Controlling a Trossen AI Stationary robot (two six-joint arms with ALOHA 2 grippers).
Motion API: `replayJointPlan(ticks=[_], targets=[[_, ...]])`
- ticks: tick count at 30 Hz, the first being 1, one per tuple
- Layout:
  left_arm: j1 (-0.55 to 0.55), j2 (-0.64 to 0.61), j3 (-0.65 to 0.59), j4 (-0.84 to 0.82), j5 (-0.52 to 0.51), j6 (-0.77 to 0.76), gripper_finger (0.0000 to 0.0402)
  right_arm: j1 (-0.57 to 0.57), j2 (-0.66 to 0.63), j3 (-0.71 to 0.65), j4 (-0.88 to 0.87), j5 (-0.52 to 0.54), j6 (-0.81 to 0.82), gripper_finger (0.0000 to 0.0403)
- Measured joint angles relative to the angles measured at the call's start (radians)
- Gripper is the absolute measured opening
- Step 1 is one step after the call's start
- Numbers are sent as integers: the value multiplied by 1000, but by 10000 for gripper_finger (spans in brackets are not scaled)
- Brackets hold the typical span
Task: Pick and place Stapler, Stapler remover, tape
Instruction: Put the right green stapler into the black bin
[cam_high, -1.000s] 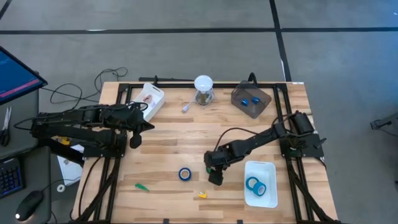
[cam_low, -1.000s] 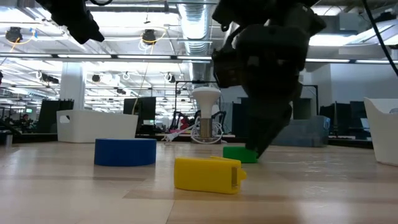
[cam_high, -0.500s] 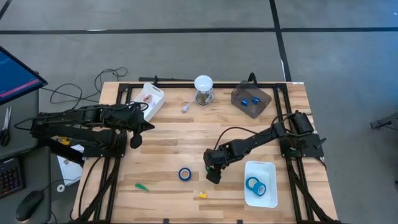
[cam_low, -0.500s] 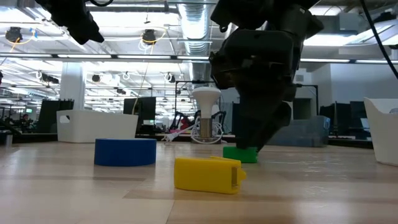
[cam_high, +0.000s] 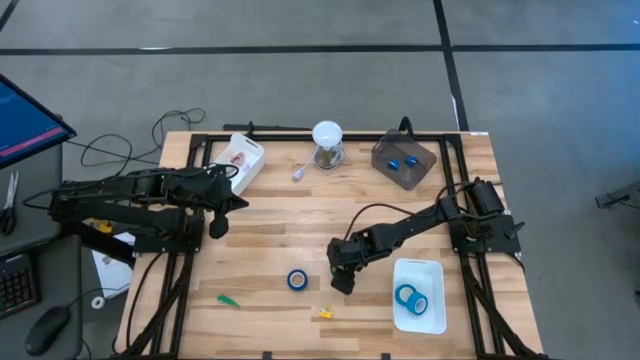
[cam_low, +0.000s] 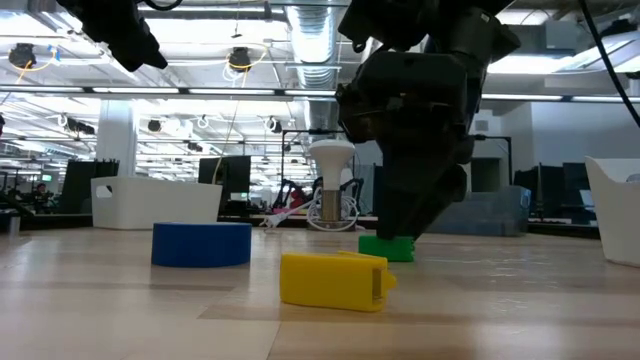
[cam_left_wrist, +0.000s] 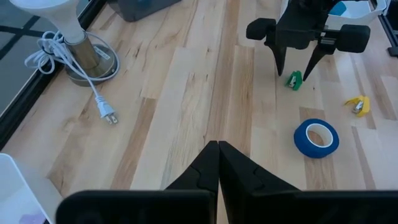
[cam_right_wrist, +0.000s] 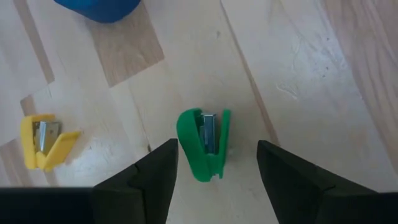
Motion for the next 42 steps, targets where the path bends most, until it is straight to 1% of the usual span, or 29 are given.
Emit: replayJointPlan(ticks=[13,20,25,32,38,42], targets=[[0,0,0,0,0,0,1,-1,0,0,-10,-28,0,208],[0,0,0,0,0,0,1,-2,26,4,-3,-49,16,209],[0,0,0,0,0,0,1,-2,27,3,-6,-50,18,198],[0,0,0,0,0,0,1,-8,29,2,-9,-53,37,155],[0,0,0,0,0,0,1,-9,31,1,-13,-50,36,94],[0,0,0,0,0,0,1,-9,33,2,13,-58,35,56]])
